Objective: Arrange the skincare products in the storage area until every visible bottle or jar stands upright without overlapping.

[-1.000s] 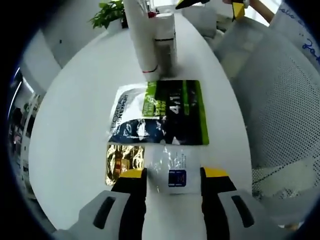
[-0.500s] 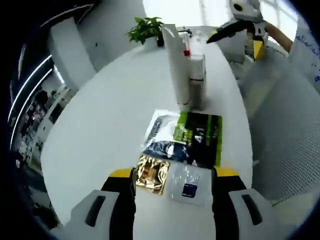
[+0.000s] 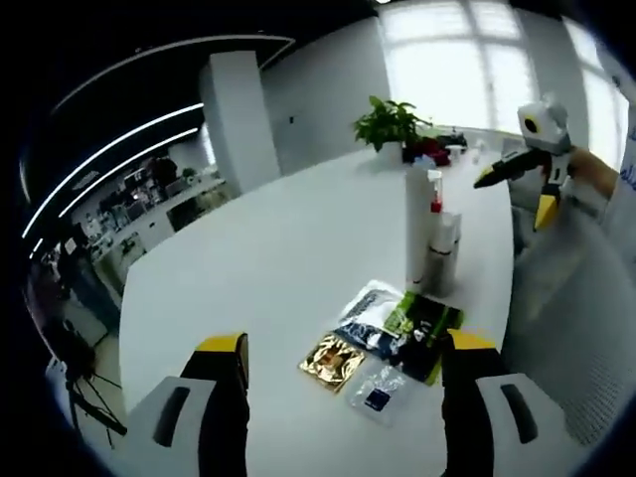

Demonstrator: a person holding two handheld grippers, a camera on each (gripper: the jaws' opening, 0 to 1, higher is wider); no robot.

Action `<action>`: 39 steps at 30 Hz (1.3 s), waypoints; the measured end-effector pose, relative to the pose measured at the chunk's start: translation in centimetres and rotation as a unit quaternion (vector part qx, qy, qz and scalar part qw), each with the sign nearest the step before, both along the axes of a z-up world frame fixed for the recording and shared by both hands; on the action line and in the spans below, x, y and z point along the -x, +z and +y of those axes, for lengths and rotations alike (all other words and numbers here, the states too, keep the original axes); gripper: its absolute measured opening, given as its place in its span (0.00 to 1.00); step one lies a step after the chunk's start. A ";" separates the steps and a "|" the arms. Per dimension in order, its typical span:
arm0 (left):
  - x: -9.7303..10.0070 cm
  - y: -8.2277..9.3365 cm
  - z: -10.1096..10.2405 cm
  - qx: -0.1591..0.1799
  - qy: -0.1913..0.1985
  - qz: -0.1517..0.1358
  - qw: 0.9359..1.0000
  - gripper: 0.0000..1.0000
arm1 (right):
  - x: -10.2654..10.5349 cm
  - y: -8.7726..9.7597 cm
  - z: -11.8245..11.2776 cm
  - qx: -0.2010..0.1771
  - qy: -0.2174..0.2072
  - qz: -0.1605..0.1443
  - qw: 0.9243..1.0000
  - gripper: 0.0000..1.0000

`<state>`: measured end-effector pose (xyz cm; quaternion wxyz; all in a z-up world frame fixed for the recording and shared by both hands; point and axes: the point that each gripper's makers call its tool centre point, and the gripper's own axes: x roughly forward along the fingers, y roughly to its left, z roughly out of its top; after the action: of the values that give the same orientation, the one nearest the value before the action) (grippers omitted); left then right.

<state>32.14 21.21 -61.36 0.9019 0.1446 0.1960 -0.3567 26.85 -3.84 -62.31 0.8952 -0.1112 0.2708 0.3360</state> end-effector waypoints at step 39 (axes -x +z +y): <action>5.5 1.4 4.6 0.070 0.155 -0.002 0.985 0.97 | 0.7 1.0 -0.8 -0.027 -0.029 -0.045 0.998 0.96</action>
<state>26.69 25.84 -59.98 0.9546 0.0497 0.1888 -0.2250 26.15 -4.67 -61.28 0.9184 -0.0943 0.2240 0.3120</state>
